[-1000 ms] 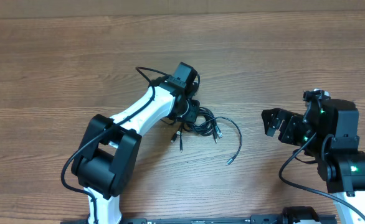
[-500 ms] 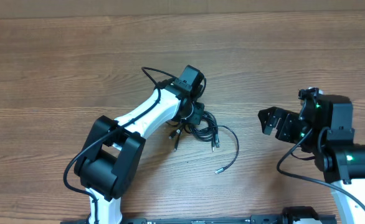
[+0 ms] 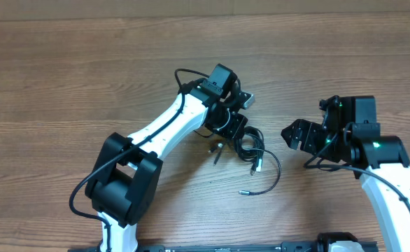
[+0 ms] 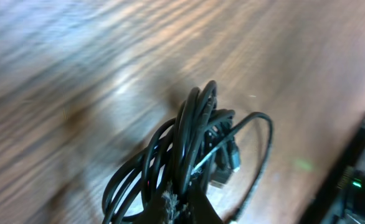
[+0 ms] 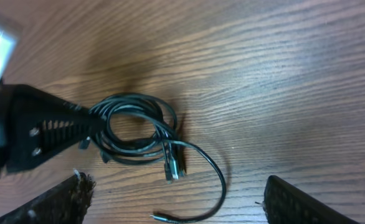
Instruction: Untangle cables
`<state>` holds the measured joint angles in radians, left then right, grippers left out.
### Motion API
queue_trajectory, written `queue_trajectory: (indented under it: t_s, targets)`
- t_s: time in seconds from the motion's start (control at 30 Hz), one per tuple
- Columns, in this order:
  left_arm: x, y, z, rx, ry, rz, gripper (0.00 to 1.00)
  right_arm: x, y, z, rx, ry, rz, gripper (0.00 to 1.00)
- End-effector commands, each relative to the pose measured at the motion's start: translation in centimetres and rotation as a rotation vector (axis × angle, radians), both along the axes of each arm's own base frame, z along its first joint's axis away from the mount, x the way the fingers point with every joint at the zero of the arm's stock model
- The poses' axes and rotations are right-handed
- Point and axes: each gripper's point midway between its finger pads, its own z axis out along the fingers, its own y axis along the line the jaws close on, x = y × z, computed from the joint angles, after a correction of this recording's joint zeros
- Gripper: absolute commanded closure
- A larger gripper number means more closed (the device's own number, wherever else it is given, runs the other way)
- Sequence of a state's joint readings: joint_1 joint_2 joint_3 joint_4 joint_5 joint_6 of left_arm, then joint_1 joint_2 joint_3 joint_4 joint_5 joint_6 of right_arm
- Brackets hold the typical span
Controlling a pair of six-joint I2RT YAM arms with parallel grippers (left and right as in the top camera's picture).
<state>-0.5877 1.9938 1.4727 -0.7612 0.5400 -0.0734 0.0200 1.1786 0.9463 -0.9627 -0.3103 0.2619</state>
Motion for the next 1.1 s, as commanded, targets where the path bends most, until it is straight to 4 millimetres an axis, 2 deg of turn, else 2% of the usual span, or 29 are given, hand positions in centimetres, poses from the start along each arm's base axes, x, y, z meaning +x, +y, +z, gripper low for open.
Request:
queue_trajectory:
  t_s: [0.0,0.13,0.27,0.33,0.53,1.0,1.07]
  targets:
    - [-0.8,-2.3,3.7,-0.169,0.004,-0.073,0.96,0.6,0.1,-0.2,0.005,0.023,0.003,0.2]
    - [-0.6,-3.0,4.4,-0.207,0.052,-0.015,0.96,0.4,1.2,-1.7,-0.001,0.082,0.048,0.2]
    - [-1.5,-3.9,5.6,-0.288,0.11,-0.039,0.96,0.6,2.8,-2.8,-0.02,0.095,0.125,0.25]
    - [-1.8,-4.0,5.9,-0.306,0.125,-0.048,0.96,1.2,2.9,-3.3,-0.022,0.093,0.128,0.34]
    - [-2.2,-4.2,6.3,-0.33,0.143,-0.06,0.96,1.6,3.1,-5.0,-0.021,0.139,0.131,0.37]
    - [-4.2,-5.4,9.6,-0.52,0.249,-0.155,0.96,1.8,3.1,-5.3,-0.021,0.138,0.13,0.44]
    - [-4.1,-5.4,9.5,-0.516,0.247,-0.152,0.96,1.9,3.1,-5.2,-0.021,0.134,0.131,0.44]
